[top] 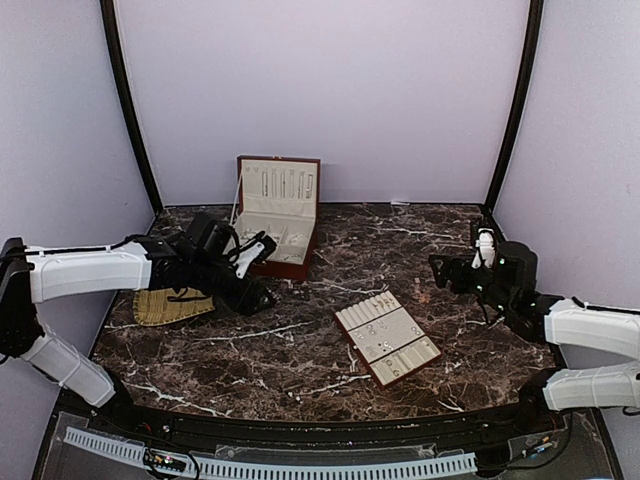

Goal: Organize the mixed jewelry
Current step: Place the bangle in the larger divider, then pick up the earring from the center of the board.

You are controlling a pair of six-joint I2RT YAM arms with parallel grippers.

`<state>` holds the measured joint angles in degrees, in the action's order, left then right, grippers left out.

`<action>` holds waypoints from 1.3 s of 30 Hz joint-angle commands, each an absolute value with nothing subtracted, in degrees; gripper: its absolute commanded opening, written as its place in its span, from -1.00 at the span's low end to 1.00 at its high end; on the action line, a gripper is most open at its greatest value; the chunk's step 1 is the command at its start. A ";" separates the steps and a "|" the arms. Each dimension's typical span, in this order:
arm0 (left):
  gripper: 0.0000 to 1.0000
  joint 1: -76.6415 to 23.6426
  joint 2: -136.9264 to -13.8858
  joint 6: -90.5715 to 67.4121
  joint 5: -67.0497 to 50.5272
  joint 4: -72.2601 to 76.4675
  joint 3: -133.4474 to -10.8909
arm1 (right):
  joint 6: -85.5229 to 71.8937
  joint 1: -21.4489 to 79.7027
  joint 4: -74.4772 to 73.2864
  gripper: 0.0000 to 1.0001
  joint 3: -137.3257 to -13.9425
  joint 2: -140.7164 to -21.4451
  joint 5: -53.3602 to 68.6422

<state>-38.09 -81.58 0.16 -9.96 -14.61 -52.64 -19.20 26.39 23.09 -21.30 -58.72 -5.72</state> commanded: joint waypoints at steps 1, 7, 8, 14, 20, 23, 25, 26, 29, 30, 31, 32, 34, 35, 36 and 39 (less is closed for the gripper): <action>0.22 -43.34 -82.94 5.06 -19.80 -13.35 -52.98 | -19.78 26.89 25.65 0.81 -21.00 -57.37 -1.56; 0.07 -53.80 -85.65 6.60 -18.08 -15.34 -52.50 | -18.53 27.42 21.55 0.81 -19.73 -54.18 -5.28; 0.07 -55.23 -85.55 6.79 -16.70 -15.21 -52.02 | -18.21 27.42 20.89 0.81 -19.58 -53.77 -6.10; -0.13 -59.70 -86.38 6.92 -14.11 -14.76 -48.94 | -17.40 27.42 21.86 0.81 -17.33 -52.22 -8.51; -0.27 -63.64 -89.15 7.21 -10.33 -12.55 -47.16 | -16.97 27.42 22.16 0.81 -16.32 -51.92 -10.50; -0.26 -64.12 -89.25 7.72 -10.41 -11.77 -46.73 | -16.96 27.42 22.43 0.81 -16.01 -51.44 -10.60; -0.27 -64.23 -89.67 7.90 -10.81 -11.40 -46.42 | -16.94 27.42 22.52 0.80 -15.97 -51.41 -10.78; -0.27 -64.36 -90.12 7.95 -10.94 -11.35 -46.29 | -16.92 27.47 22.52 0.81 -15.99 -51.42 -10.97; -0.27 -65.37 -90.97 8.17 -10.00 -11.34 -46.06 | -16.97 27.42 22.66 0.81 -15.98 -51.50 -11.11; -0.28 -65.58 -91.14 8.25 -9.65 -11.34 -46.06 | -16.96 27.42 22.67 0.80 -15.99 -51.55 -11.10; -0.30 -65.79 -91.38 8.25 -9.39 -11.38 -46.05 | -16.96 27.42 22.68 0.81 -16.00 -51.54 -11.11; -0.33 -65.95 -91.59 8.30 -9.15 -11.47 -46.05 | -16.96 27.42 22.63 0.80 -15.94 -51.54 -11.16; -0.42 -66.15 -91.75 8.46 -8.71 -11.47 -46.05 | -16.98 27.43 22.68 0.81 -15.96 -51.56 -11.29; -0.44 -66.22 -91.68 8.51 -8.60 -11.46 -46.05 | -17.06 27.43 22.71 0.80 -15.91 -51.59 -11.44; -0.45 -66.26 -91.58 8.52 -8.41 -11.51 -46.01 | -17.05 27.43 22.76 0.81 -15.93 -51.58 -11.45; -0.44 -66.36 -91.15 8.61 -8.10 -11.43 -45.73 | -17.06 27.44 22.84 0.81 -15.99 -51.76 -11.60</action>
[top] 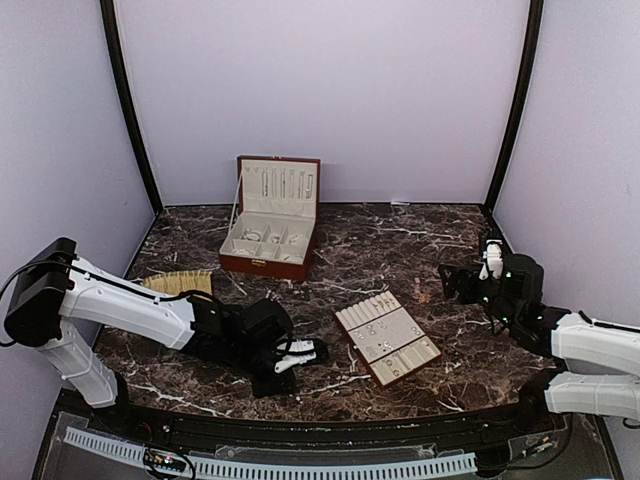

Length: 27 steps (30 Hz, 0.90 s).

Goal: Organize the mixed jewelry
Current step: Pick up the earring from the center of the board.

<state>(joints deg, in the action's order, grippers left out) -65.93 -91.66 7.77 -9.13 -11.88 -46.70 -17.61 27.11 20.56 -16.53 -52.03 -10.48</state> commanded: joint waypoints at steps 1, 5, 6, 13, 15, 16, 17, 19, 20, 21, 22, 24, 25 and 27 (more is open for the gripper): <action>-0.44 -66.36 -91.14 8.69 -8.13 -11.44 -45.63 | -17.05 27.42 22.85 0.81 -16.00 -51.91 -11.60; -0.44 -66.52 -91.28 8.80 -8.23 -11.90 -45.53 | -17.05 27.42 22.83 0.81 -16.08 -52.03 -11.75; -0.44 -66.58 -91.31 8.79 -8.20 -11.99 -45.53 | -17.09 27.42 22.77 0.81 -16.08 -51.90 -11.77; -0.54 -66.62 -91.14 8.61 -7.87 -12.13 -45.53 | -17.18 27.43 22.68 0.81 -16.00 -51.71 -12.13; -0.54 -66.71 -91.06 8.57 -7.99 -12.12 -45.45 | -17.14 27.42 22.68 0.81 -16.00 -51.76 -12.13; -0.52 -66.66 -90.99 8.53 -8.09 -12.15 -45.44 | -17.16 27.42 22.68 0.81 -16.00 -51.70 -12.21; -0.50 -66.70 -90.93 8.54 -8.20 -12.25 -45.44 | -17.14 27.42 22.68 0.81 -16.00 -51.76 -12.16; -0.46 -66.71 -90.63 8.37 -8.12 -12.49 -45.44 | -17.19 27.42 22.68 0.81 -16.00 -51.85 -12.30; -0.44 -66.71 -90.42 8.29 -8.12 -12.58 -45.36 | -17.17 27.42 22.68 0.81 -16.00 -51.81 -12.40; -0.42 -66.71 -90.11 8.26 -8.07 -12.50 -45.17 | -17.16 27.42 22.68 0.81 -16.00 -51.85 -12.39; -0.40 -66.71 -89.84 8.26 -8.07 -12.44 -45.05 | -17.14 27.45 22.65 0.81 -16.00 -51.84 -12.40; -0.37 -66.71 -89.44 8.26 -8.00 -12.42 -44.92 | -17.14 27.42 22.67 0.81 -16.00 -51.85 -12.39; -0.34 -66.71 -89.35 8.26 -8.00 -12.43 -44.83 | -17.14 27.44 22.68 0.81 -16.07 -51.93 -12.39; -0.31 -66.72 -89.29 8.28 -8.02 -12.52 -44.78 | -17.14 27.43 22.68 0.81 -16.08 -52.01 -12.37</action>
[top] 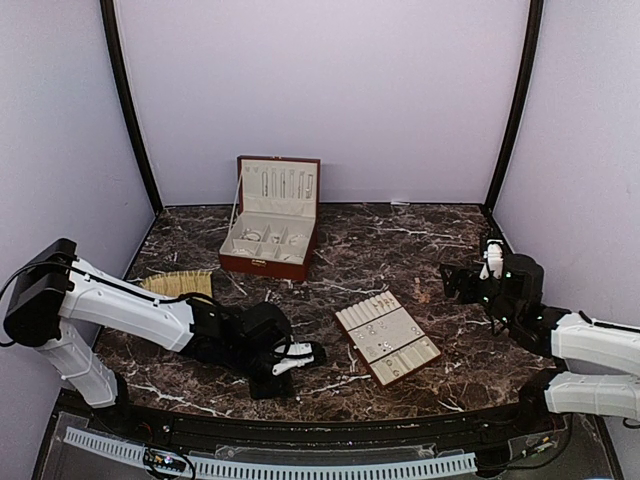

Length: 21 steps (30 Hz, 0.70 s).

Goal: Organize the mixed jewelry
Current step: Pick up the earring from the center of the board.

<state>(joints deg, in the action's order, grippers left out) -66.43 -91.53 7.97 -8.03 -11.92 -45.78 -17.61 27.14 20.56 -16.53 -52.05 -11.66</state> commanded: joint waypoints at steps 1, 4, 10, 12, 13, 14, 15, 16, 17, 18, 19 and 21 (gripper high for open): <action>-0.30 -66.78 -89.36 8.26 -8.00 -12.52 -44.84 | -17.14 27.42 22.68 0.81 -16.08 -52.03 -12.39; -0.32 -66.80 -89.44 8.27 -8.02 -12.57 -44.91 | -17.16 27.42 22.63 0.81 -16.08 -52.04 -12.39; -0.60 -66.80 -89.77 8.44 -7.91 -12.66 -45.09 | -17.15 27.47 22.68 0.81 -16.08 -52.06 -12.39; -0.65 -66.80 -89.89 8.52 -7.99 -12.66 -45.17 | -17.14 27.42 22.68 0.81 -16.04 -52.11 -12.39; -0.65 -66.87 -89.87 8.53 -8.01 -12.66 -45.18 | -17.20 27.42 22.68 0.81 -16.08 -52.12 -12.40; -0.65 -66.88 -89.83 8.51 -8.01 -12.67 -45.18 | -17.16 27.41 22.63 0.81 -16.08 -52.12 -12.40; -0.66 -66.88 -89.90 8.55 -8.04 -12.70 -45.18 | -17.19 27.44 22.67 0.81 -16.07 -52.12 -12.39; -0.66 -66.88 -89.94 8.56 -8.04 -12.75 -45.18 | -17.19 27.42 22.68 0.81 -16.07 -52.12 -12.38; -0.67 -66.88 -90.06 8.61 -8.00 -12.74 -45.24 | -17.15 27.42 22.68 0.81 -16.08 -52.13 -12.39; -0.69 -66.96 -90.15 8.61 -8.06 -12.73 -45.26 | -17.14 27.44 22.68 0.81 -16.08 -52.15 -12.35; -0.71 -66.97 -90.24 8.61 -8.13 -12.74 -45.26 | -17.09 27.42 22.62 0.81 -16.08 -52.20 -12.39; -0.71 -67.05 -90.43 8.61 -8.06 -12.83 -45.42 | -17.16 27.42 22.67 0.81 -16.16 -52.20 -12.38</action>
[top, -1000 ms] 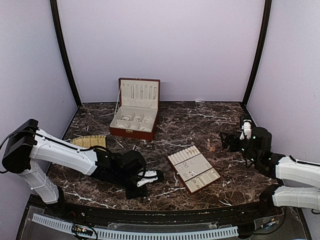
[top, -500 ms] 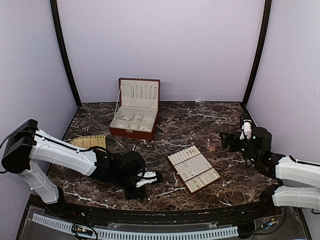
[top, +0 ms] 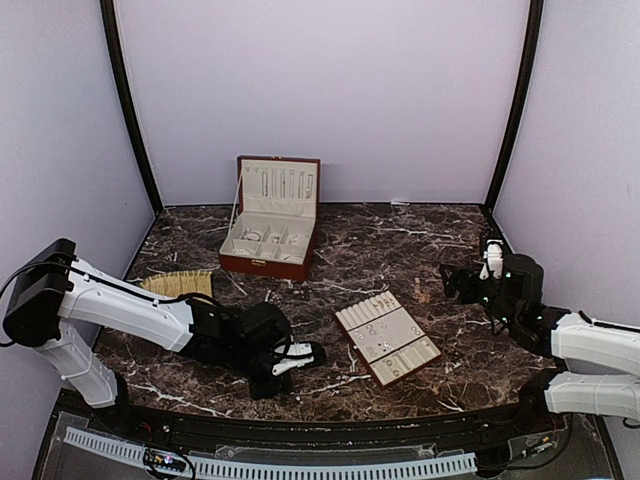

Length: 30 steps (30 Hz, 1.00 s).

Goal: Organize the mixed jewelry
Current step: Pick up the earring from the center of the board.

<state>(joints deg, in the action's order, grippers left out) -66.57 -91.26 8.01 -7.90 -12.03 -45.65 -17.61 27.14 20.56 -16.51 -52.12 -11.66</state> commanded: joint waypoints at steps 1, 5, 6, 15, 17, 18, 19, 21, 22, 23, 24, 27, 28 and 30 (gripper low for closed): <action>-0.72 -67.06 -90.54 8.61 -8.02 -12.83 -45.44 | -17.10 27.42 22.67 0.81 -16.09 -52.16 -12.37; -0.75 -67.06 -91.03 8.57 -7.74 -12.92 -45.68 | -17.05 27.43 22.63 0.81 -16.08 -52.12 -12.37; -0.75 -67.06 -91.12 8.52 -7.81 -12.80 -45.70 | -17.11 27.47 22.65 0.81 -16.08 -52.12 -12.39; -0.92 -67.15 -91.38 8.46 -7.27 -12.74 -45.79 | -17.05 27.48 22.68 0.81 -16.08 -51.92 -12.39; -0.98 -67.15 -91.28 8.31 -7.12 -12.68 -45.75 | -17.05 27.43 22.66 0.81 -16.08 -51.94 -12.41; -1.00 -67.10 -91.17 8.28 -6.94 -12.52 -45.64 | -17.06 27.42 22.66 0.81 -16.08 -51.90 -12.38; -1.00 -67.14 -91.08 8.19 -6.80 -12.44 -45.55 | -17.05 27.42 22.67 0.81 -16.08 -51.87 -12.39; -1.00 -67.15 -90.77 7.73 -6.36 -12.32 -45.45 | -17.02 27.43 22.63 0.81 -16.08 -51.75 -12.48; -1.00 -67.15 -90.56 7.43 -5.95 -12.24 -45.44 | -16.98 27.42 22.60 0.81 -16.08 -51.76 -12.48; -1.00 -67.15 -90.26 7.01 -5.56 -12.15 -45.44 | -16.98 27.42 22.57 0.81 -16.08 -51.69 -12.45; -1.00 -67.15 -89.91 6.36 -5.06 -11.93 -45.44 | -16.98 27.42 22.59 0.81 -16.08 -51.67 -12.48; -1.00 -66.99 -88.59 4.36 -2.50 -11.67 -45.56 | -16.97 27.42 22.57 0.81 -16.08 -51.68 -12.44; -1.00 -66.79 -88.12 3.38 -1.49 -11.64 -45.67 | -16.91 27.44 22.59 0.81 -16.08 -51.61 -12.40; -1.00 -65.94 -86.82 0.83 -0.72 -11.18 -45.86 | -16.96 27.42 22.33 0.81 -16.08 -51.47 -12.44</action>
<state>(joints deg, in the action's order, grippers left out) -66.74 -90.76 5.41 -3.99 -11.86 -45.65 -17.58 27.14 20.56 -16.53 -52.16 -11.66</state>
